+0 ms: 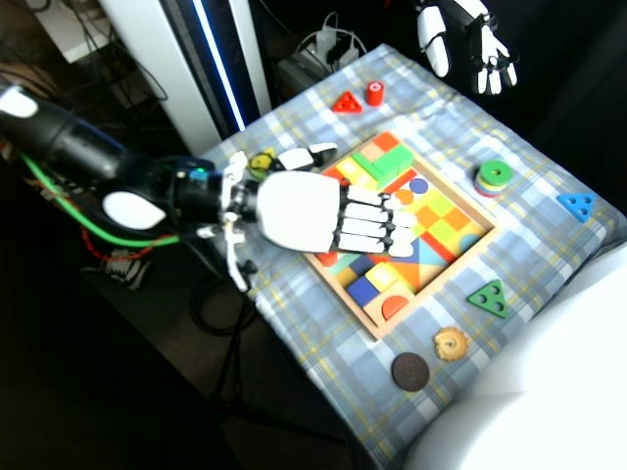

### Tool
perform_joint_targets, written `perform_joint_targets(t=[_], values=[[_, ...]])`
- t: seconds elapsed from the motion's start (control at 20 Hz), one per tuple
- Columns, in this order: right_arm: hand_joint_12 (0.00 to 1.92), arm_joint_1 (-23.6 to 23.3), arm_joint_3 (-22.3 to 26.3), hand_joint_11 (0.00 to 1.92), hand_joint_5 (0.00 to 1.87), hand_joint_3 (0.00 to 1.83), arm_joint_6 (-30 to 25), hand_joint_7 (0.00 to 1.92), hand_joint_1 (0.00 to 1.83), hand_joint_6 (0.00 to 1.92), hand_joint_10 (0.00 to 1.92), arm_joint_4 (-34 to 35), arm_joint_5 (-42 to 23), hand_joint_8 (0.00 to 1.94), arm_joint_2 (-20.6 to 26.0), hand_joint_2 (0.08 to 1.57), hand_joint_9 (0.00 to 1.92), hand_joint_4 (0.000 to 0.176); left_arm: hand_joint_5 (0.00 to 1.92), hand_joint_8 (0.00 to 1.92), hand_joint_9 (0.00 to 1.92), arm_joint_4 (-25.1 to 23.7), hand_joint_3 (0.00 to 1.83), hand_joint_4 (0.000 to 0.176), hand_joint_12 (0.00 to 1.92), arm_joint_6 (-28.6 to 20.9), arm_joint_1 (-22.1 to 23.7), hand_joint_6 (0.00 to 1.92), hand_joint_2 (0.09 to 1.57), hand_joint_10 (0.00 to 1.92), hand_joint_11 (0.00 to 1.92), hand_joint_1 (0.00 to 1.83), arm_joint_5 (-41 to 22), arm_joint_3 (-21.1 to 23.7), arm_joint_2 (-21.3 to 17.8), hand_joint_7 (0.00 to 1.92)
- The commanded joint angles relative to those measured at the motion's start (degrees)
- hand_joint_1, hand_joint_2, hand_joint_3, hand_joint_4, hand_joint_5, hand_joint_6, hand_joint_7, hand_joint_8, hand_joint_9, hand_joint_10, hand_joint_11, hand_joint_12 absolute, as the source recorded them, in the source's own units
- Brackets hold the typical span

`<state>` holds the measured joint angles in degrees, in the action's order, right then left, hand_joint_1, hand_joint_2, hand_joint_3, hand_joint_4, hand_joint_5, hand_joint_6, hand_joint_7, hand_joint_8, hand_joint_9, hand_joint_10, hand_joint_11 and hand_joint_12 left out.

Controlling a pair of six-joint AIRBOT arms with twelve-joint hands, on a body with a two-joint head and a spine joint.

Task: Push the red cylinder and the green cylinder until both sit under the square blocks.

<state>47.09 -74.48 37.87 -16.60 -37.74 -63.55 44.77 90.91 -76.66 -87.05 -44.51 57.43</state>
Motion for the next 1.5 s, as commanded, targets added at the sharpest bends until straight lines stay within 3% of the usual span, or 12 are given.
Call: perform_joint_targets(t=[0.0,0.25,0.4,0.45,0.6,0.65,0.8,0.9,1.05,1.15,1.4,1.45], values=[[0.00,-0.1,0.1,0.00,0.40,0.00,0.0,0.00,0.00,0.00,0.00,1.1,-3.9,0.00,0.8,0.87,0.00,0.141,0.67,0.00,0.44,-2.0,0.00,0.049,0.40,-0.7,0.2,0.00,1.29,0.00,0.00,0.81,-6.7,-0.4,0.2,0.51],[0.00,1.7,3.3,0.00,0.40,0.00,1.9,0.00,0.00,0.00,0.00,3.0,-3.4,0.00,6.1,0.85,0.00,0.112,0.68,0.00,0.45,-2.0,0.00,0.047,0.41,-0.7,0.1,0.00,1.29,0.00,0.00,0.81,-6.7,-0.3,0.2,0.51],[0.00,2.9,4.4,0.00,0.40,0.00,2.5,0.00,0.00,0.00,0.00,4.2,-3.4,0.00,8.0,0.84,0.00,0.137,0.66,0.00,0.42,-1.9,0.00,0.045,0.36,-0.7,0.1,0.00,1.32,0.00,0.00,0.76,-6.7,-0.3,0.2,0.49],[0.00,3.3,4.7,0.00,0.40,0.00,2.6,0.00,0.00,0.00,0.00,4.5,-3.4,0.00,8.3,0.84,0.00,0.128,0.66,0.00,0.42,-1.9,0.01,0.036,0.33,-0.7,0.1,0.00,1.32,0.00,0.00,0.74,-6.6,-0.3,0.2,0.49],[0.00,3.5,4.8,0.00,0.41,0.00,2.7,0.00,0.00,0.00,0.00,4.8,-3.4,0.00,8.6,0.83,0.00,0.143,0.66,0.00,0.42,-1.9,0.00,0.051,0.32,-0.7,0.0,0.00,1.32,0.00,0.00,0.75,-6.6,-0.4,0.2,0.49],[0.00,3.5,4.8,0.00,0.39,0.00,2.8,0.00,0.00,0.00,0.00,4.9,-3.4,0.00,8.6,0.82,0.00,0.163,0.66,0.00,0.42,-1.8,0.00,0.054,0.32,-0.7,0.0,0.00,1.31,0.00,0.00,0.76,-6.5,-0.4,0.2,0.49],[0.00,3.5,5.0,0.00,0.40,0.00,2.8,0.00,0.00,0.00,0.00,5.7,-5.0,0.00,8.6,0.84,0.00,0.146,0.66,0.00,0.42,-1.8,0.00,0.045,0.31,-0.7,0.0,0.00,1.32,0.00,0.00,0.74,-6.5,-0.4,0.2,0.49],[0.00,3.5,5.1,0.00,0.39,0.00,2.9,0.00,0.00,0.00,0.00,6.2,-5.9,0.00,8.6,0.84,0.00,0.142,0.65,0.00,0.41,-1.7,0.00,0.061,0.29,-0.7,0.0,0.00,1.31,0.00,0.00,0.76,-6.4,-0.4,0.2,0.49],[0.00,3.5,5.9,0.00,0.38,0.00,2.9,0.00,0.00,0.00,0.00,6.2,-7.3,0.00,8.8,0.83,0.00,0.166,0.66,0.00,0.43,-1.7,0.00,0.055,0.35,-0.7,0.0,0.00,1.31,0.00,0.00,0.76,-6.4,-0.4,0.2,0.50],[0.00,3.4,6.2,0.00,0.40,0.01,2.9,0.00,0.00,0.01,0.00,6.2,-8.0,0.00,8.9,0.86,0.00,0.141,0.65,0.00,0.43,-1.7,0.00,0.065,0.33,-0.7,-0.1,0.00,1.31,0.00,0.00,0.75,-6.4,-0.4,0.2,0.49],[0.00,3.3,6.9,0.00,0.41,0.01,2.9,0.00,0.00,0.01,0.00,6.3,-9.6,0.00,9.3,0.86,0.00,0.151,0.67,0.00,0.43,-1.6,0.00,0.057,0.36,-0.7,-0.1,0.00,1.30,0.00,0.00,0.80,-6.3,-0.4,0.3,0.50],[0.00,3.3,6.9,0.00,0.41,0.01,2.9,0.00,0.00,0.01,0.00,6.4,-9.9,0.00,9.4,0.86,0.00,0.142,0.67,0.00,0.43,-1.6,0.00,0.059,0.36,-0.7,-0.1,0.00,1.30,0.00,0.00,0.78,-6.3,-0.4,0.3,0.50]])
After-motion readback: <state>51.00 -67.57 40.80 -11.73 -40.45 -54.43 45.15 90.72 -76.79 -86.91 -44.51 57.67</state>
